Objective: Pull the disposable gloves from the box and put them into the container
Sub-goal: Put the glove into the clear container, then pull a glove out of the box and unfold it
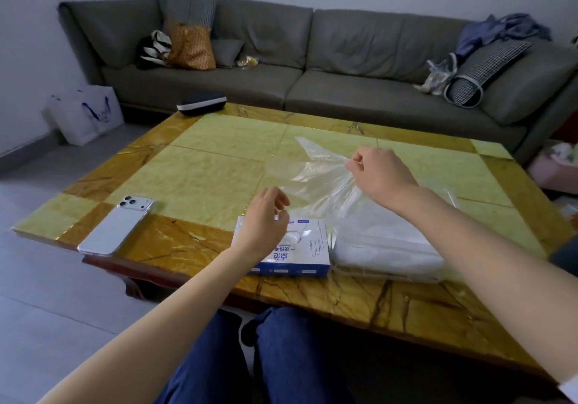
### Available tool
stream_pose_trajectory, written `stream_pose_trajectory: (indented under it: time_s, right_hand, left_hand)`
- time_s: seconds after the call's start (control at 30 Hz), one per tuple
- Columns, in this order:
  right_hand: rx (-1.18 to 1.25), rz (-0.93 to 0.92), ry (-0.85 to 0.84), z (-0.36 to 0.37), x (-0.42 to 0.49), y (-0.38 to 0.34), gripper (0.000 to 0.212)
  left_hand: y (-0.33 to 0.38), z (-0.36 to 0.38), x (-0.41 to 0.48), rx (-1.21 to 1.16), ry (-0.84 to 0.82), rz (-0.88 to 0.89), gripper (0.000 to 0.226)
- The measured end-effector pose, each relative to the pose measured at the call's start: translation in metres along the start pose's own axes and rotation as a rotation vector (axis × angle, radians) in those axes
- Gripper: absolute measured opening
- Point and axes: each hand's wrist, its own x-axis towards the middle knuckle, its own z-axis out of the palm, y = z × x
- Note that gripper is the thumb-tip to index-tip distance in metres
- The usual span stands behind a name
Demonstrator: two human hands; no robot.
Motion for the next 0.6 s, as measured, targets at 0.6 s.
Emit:
stream_pose_trajectory:
  time_s: [0.6]
  right_hand:
    - [0.448,-0.033,-0.083,-0.002,-0.016,0.025,0.056]
  left_hand:
    - [0.056,-0.009,0.034,0.045,-0.341,0.074,0.010]
